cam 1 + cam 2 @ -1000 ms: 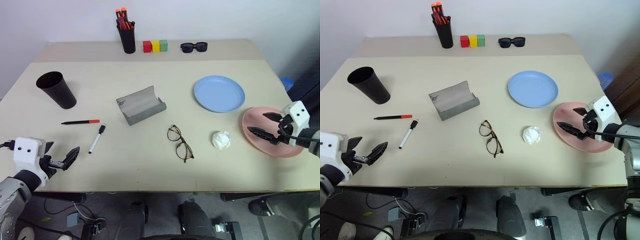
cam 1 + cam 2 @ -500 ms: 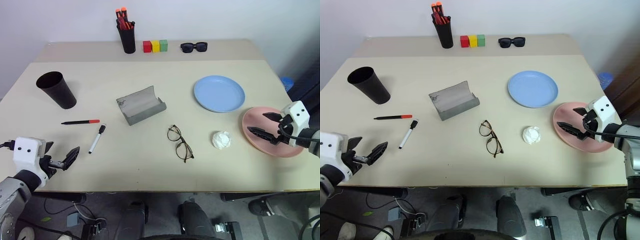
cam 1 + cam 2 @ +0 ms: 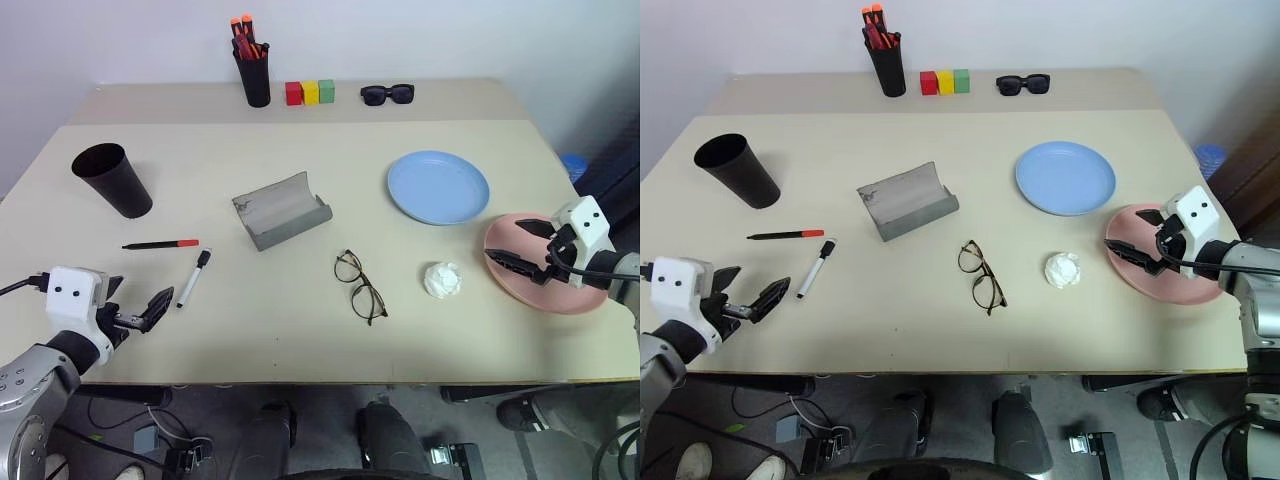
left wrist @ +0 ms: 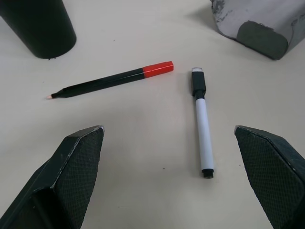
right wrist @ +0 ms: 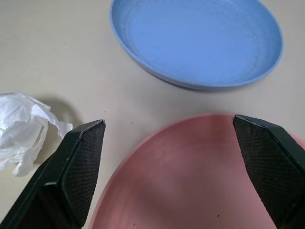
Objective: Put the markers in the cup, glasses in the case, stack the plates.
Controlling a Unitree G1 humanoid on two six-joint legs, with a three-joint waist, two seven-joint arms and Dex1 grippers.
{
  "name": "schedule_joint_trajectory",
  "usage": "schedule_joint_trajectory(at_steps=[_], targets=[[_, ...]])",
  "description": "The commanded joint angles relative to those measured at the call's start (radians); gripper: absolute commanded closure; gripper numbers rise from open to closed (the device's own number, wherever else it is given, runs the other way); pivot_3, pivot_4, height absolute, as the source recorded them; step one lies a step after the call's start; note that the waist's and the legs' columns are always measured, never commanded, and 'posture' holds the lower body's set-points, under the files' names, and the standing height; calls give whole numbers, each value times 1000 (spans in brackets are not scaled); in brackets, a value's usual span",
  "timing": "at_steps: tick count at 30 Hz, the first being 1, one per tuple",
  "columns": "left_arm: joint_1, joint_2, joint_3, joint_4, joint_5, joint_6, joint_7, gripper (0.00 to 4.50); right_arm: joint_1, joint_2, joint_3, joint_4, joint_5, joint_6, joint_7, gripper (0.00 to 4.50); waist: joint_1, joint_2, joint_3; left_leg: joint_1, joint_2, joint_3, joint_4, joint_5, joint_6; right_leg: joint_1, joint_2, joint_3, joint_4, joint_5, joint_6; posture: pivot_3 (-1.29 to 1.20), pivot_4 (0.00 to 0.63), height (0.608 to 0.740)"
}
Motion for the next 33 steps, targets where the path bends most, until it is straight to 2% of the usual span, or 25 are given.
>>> schedule_joint_trajectory(at_steps=[1, 6, 8, 9, 12, 16, 20, 25, 33], targets=[[-1, 6, 6, -31, 0, -1, 5, 0, -10, 0, -18, -31, 11, -3, -5, 159, 0, 0, 0, 0, 0, 0, 0, 0, 0, 0, 0, 0, 0, 0, 0, 0, 150, 740], [-1, 7, 5, -31, -1, -2, 7, 0, -10, -1, -17, -31, 12, -3, -5, 159, 0, 0, 0, 0, 0, 0, 1, 0, 0, 0, 0, 0, 0, 0, 0, 0, 150, 740], [-304, 38, -219, 11, 8, 212, 82, 0, 39, 91, 96, -375, 90, 107, -56, 159, 11, 2, 0, 1, 0, 0, 1, 0, 0, 2, 0, 0, 0, 0, 0, 0, 150, 740], [-401, 47, -286, 30, 16, 273, 100, 0, 61, 126, 134, -496, 115, 147, -79, 159, 18, 1, 1, 1, -1, -3, 2, 2, 1, 2, 1, -2, 2, 0, 0, 0, 150, 740], [-491, 51, -332, 50, 25, 350, 118, 0, 87, 158, 150, -613, 127, 217, -116, 159, 5, 0, 1, 0, 5, -7, 1, 6, -2, 2, 9, -4, 2, 4, -2, 0, 150, 740], [-513, 49, -337, 48, 26, 389, 126, 0, 94, 158, 146, -648, 135, 257, -140, 159, -14, -3, 3, 1, 0, 0, 0, 5, 0, -1, 1, 4, 1, 5, 2, 0, 150, 740], [-422, 63, -245, 26, 35, 320, 101, 0, 84, 141, 139, -611, 121, 246, -128, 159, -11, -5, 4, 0, 4, 0, -3, 5, 0, -3, 4, 2, 1, 5, 2, 0, 150, 740], [-413, 65, -243, 26, 32, 307, 99, 0, 83, 140, 141, -609, 122, 244, -128, 159, 5, -6, 5, 0, 5, 1, -1, 5, 0, -2, 4, 2, 1, 5, 1, 0, 150, 740], [-411, 66, -243, 27, 31, 302, 99, 0, 83, 139, 141, -609, 122, 244, -128, 159, 1, -6, 5, 0, 5, 2, 0, 5, 0, -1, 4, 2, 1, 5, 1, 0, 150, 740]])
